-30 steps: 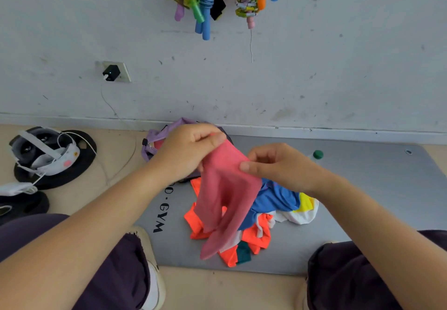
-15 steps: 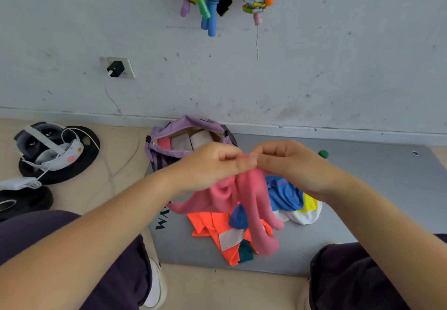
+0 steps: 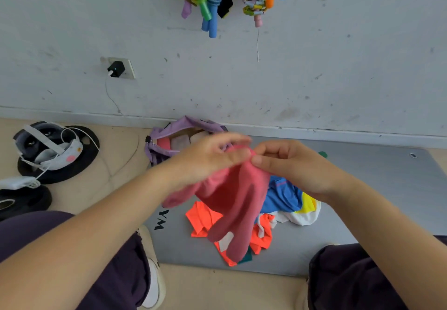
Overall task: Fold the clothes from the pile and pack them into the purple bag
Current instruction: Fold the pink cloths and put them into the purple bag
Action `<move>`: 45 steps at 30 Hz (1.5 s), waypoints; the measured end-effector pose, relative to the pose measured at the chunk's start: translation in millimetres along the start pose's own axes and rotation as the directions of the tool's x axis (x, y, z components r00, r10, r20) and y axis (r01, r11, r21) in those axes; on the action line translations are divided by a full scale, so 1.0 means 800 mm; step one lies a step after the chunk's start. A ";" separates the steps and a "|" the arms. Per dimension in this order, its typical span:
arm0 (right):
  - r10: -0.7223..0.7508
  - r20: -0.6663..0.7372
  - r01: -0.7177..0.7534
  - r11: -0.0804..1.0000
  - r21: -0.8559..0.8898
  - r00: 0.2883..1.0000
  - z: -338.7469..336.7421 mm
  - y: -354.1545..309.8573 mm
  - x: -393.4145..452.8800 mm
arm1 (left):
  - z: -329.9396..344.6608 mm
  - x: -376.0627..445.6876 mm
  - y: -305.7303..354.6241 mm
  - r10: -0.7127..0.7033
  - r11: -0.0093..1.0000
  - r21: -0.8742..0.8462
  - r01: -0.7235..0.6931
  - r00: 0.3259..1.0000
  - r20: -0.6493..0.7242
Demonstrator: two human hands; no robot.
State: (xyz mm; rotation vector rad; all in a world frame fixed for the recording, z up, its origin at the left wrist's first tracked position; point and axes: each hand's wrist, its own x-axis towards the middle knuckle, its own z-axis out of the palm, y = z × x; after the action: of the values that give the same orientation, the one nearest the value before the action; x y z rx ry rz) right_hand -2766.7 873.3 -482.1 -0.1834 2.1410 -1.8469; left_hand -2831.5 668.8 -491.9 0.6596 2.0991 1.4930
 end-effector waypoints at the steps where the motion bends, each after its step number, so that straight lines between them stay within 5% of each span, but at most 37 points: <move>1: 0.000 0.008 0.000 1.000 0.024 1.000 0.000 -0.001 0.000 | 0.011 -0.003 -0.001 -0.006 1.000 0.013 0.005 0.996 0.094; 3: 0.011 0.022 -0.013 0.998 0.058 1.000 0.000 -0.002 0.001 | 0.016 -0.003 -0.004 -0.003 0.999 0.043 -0.001 0.997 0.079; 5: 0.033 -0.001 -0.033 0.999 0.043 0.999 -0.005 -0.002 0.002 | 0.004 0.006 -0.005 0.007 1.000 0.026 -0.004 0.993 -0.118; 8: 0.077 -0.031 -0.078 0.997 -0.017 0.997 -0.013 0.001 0.001 | -0.029 0.018 -0.006 -0.137 0.969 -0.245 0.017 0.864 -0.484; 11: 0.091 -0.056 -0.092 0.996 -0.021 0.994 -0.015 0.001 -0.001 | -0.047 0.021 -0.010 -0.201 0.950 -0.312 0.008 0.779 -0.594; 13: 0.069 -0.063 -0.071 0.997 -0.038 0.996 -0.013 0.000 -0.001 | -0.044 0.018 -0.009 -0.135 0.980 -0.196 0.037 0.844 -0.519; 16: 0.043 -0.064 -0.046 0.998 -0.050 0.997 -0.006 -0.003 -0.001 | -0.018 0.011 -0.004 -0.050 0.998 -0.053 0.042 0.985 -0.167; 19: 0.013 -0.061 -0.015 0.999 -0.032 0.998 0.002 -0.006 -0.001 | 0.011 0.001 -0.002 -0.043 0.997 -0.061 0.048 0.996 0.072; 30: 0.026 -0.242 -0.031 0.999 -0.016 0.970 -0.006 -0.009 0.004 | -0.016 0.015 -0.014 -0.102 0.992 -0.098 0.080 0.963 -0.251; 34: 0.040 -0.278 -0.045 0.999 -0.012 0.960 -0.008 -0.006 0.005 | -0.026 0.016 -0.014 -0.169 0.942 -0.324 0.093 0.962 -0.215; 40: 0.040 -0.245 -0.027 0.998 0.055 0.969 -0.007 -0.004 0.005 | -0.025 0.013 -0.012 -0.117 0.955 -0.293 0.051 0.970 -0.213; 45: 0.046 -0.103 -0.045 0.999 0.013 0.994 -0.004 -0.005 0.003 | -0.016 0.002 0.004 0.003 0.962 -0.273 -0.011 1.000 -0.028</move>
State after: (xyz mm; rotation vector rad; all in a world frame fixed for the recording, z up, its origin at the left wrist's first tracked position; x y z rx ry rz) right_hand -2770.6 874.8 -478.0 -0.0368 2.1839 -1.8800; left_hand -2840.3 661.6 -485.1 0.5449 1.8619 1.7619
